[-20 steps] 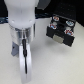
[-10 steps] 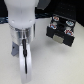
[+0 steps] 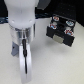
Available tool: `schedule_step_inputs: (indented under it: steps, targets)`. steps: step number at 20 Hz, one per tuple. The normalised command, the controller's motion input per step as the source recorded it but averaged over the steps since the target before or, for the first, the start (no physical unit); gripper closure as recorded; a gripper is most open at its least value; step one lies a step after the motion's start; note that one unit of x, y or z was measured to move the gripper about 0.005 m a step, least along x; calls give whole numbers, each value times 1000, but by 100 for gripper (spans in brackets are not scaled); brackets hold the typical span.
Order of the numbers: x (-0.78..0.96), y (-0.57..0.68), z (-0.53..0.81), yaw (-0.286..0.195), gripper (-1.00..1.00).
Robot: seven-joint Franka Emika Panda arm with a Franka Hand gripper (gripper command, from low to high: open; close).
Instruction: Open the kcup holder, insert the kcup into the holder, and close the kcup holder
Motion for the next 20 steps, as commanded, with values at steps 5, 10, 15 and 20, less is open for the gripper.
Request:
schedule_step_inputs:
  steps: [5,10,15,20]
  targets:
    - [78,48,-95,-31,-100]
    - [188,-22,-14,-74,100]
    - [45,164,280,-28,100]
    - [-12,422,773,-3,100]
